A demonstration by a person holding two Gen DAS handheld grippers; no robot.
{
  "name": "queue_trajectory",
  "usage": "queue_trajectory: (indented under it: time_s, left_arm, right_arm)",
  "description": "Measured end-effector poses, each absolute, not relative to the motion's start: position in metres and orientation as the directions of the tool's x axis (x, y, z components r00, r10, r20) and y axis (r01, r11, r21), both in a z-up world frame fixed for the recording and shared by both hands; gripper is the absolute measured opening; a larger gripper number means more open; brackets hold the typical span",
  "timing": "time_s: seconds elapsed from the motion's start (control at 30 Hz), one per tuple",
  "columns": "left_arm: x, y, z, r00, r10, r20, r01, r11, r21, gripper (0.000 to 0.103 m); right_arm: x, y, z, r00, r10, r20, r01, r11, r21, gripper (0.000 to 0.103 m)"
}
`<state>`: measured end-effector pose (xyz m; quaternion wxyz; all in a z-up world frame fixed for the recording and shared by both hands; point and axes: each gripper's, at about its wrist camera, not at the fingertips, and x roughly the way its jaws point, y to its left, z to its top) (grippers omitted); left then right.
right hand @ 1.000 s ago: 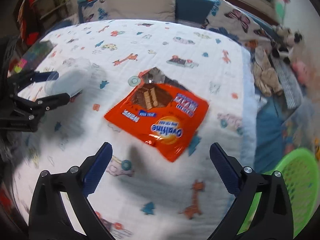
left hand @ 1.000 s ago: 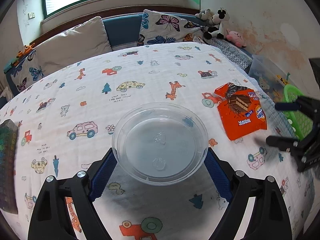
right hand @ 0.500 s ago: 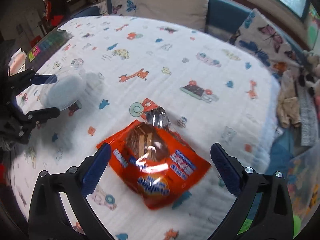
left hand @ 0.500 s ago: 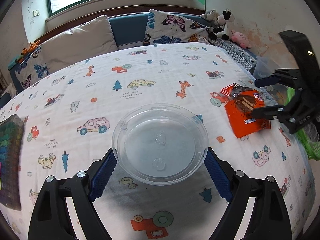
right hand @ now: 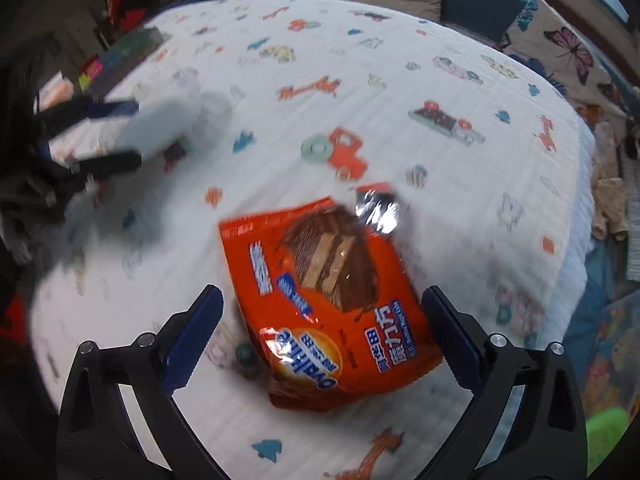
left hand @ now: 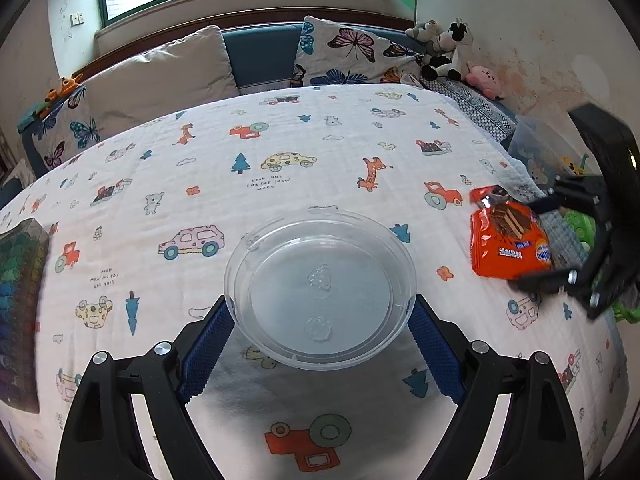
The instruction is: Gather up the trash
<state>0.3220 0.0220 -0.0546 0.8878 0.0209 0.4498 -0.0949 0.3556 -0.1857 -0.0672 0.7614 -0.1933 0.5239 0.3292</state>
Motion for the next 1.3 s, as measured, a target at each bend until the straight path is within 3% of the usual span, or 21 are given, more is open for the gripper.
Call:
queue_trajectory:
  time_s: [0.17, 0.43, 0.87, 1.3]
  left_arm:
    - [0.319, 0.016, -0.052, 0.579, -0.156, -0.8, 0.194, 0.98, -0.051, 0.084]
    - [0.312, 0.008, -0.038, 0.596, -0.178, -0.783, 0.217, 0.975, -0.056, 0.084]
    - [0.289, -0.053, -0.002, 0.612, -0.284, -0.738, 0.352, 0.934, -0.068, 0.084]
    - [0.266, -0.173, 0.021, 0.565, -0.401, -0.721, 0.531, 0.846, -0.055, 0.084]
  right_arm:
    - [0.337, -0.185, -0.067, 0.342, 0.257, -0.904, -0.657, 0.753, -0.035, 0.095]
    - [0.32, -0.198, -0.054, 0.336, 0.292, -0.895, -0.586, 0.809, 0.043, 0.066]
    - [0.249, -0.267, 0.001, 0.48, 0.311, -0.82, -0.402, 0.909, 0.109, 0.066]
    - [0.196, -0.398, 0.022, 0.588, 0.123, -0.799, -0.108, 0.991, 0.074, 0.069]
